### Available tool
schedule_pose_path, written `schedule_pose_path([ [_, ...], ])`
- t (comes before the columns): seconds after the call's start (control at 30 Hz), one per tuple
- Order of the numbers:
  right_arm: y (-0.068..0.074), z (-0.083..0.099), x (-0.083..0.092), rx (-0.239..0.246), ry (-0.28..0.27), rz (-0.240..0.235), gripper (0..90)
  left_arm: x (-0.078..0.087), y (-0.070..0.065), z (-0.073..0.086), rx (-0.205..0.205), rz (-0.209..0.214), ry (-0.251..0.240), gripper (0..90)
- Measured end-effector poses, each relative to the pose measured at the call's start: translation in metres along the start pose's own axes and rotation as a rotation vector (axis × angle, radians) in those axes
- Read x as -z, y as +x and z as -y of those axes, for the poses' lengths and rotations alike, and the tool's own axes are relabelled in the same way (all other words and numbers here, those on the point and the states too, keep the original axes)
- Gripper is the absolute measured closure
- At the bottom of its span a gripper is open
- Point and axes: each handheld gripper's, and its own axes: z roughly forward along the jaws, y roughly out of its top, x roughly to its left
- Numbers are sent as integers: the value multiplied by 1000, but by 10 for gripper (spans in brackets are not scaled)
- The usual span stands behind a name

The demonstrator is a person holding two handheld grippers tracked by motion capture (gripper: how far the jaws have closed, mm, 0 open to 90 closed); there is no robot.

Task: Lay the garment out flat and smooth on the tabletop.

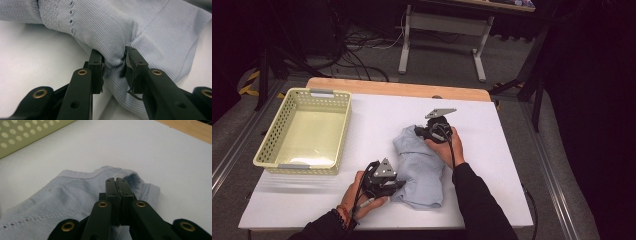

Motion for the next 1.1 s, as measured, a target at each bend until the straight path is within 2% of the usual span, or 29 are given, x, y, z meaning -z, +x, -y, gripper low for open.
schedule_pose_path([
  [0.1, -2, -1, 7, 4, -34, 39, 896, 2, -2, -1, -15, -9, 5, 697],
  [0.23, -3, -3, 20, 4, -95, 108, 898, 3, -2, -1, -11, -7, -1, 691],
  [0.37, -5, -1, 35, -14, -154, 175, 900, 4, -4, -2, -9, -10, -6, 664],
  [0.47, -9, 5, 42, -31, -172, 234, 900, 6, -8, -3, -26, -17, 1, 671],
  [0.6, -15, 13, 45, -65, -183, 267, 900, 10, -14, -2, -44, -31, 17, 689],
  [0.67, -18, 15, 45, -76, -181, 268, 900, 12, -17, 0, -46, -41, 19, 697],
  [0.73, -18, 15, 45, -77, -183, 277, 900, 14, -19, 2, -48, -43, 25, 717],
  [0.77, -20, 15, 46, -77, -191, 288, 900, 15, -22, 4, -54, -44, 31, 748],
  [0.87, -21, 15, 45, -72, -191, 302, 900, 19, -33, 11, -75, -39, 40, 768],
  [1.0, -22, 16, 43, -80, -195, 316, 900, 22, -36, 14, -81, -32, 39, 848],
  [1.03, -22, 16, 42, -83, -196, 318, 900, 23, -37, 15, -96, -34, 36, 862],
  [1.1, -22, 16, 40, -81, -189, 328, 900, 23, -37, 15, -96, -29, 38, 871],
])
